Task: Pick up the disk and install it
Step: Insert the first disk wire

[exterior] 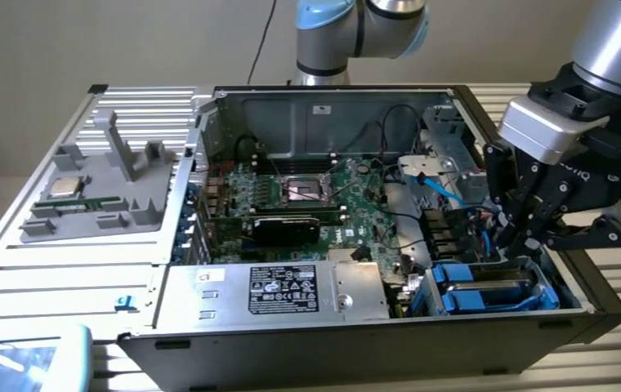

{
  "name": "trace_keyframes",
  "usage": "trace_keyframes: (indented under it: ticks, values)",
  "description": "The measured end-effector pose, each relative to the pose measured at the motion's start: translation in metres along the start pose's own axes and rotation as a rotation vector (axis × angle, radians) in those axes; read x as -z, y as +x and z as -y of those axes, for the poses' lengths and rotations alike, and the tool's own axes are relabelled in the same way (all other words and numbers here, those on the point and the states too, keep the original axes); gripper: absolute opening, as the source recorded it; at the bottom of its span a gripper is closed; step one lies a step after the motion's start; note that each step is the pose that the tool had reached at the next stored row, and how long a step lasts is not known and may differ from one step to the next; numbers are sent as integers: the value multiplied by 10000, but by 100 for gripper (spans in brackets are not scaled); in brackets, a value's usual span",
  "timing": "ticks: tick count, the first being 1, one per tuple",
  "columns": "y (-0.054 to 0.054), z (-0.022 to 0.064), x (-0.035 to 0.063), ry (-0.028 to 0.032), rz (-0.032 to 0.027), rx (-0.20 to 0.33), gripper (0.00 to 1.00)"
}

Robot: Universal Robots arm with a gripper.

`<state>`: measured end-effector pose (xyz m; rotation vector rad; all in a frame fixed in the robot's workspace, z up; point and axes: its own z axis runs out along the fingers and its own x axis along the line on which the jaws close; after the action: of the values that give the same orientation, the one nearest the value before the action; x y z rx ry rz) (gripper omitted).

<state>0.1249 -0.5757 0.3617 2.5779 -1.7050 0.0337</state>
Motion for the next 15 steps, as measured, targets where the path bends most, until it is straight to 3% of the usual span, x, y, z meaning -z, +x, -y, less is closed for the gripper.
trace_keyframes:
  ticks: [4,15]
  values:
    - [0,-1,2,25,-34,-320,16]
    - [-4,6,2,-19,-7,-1397,16]
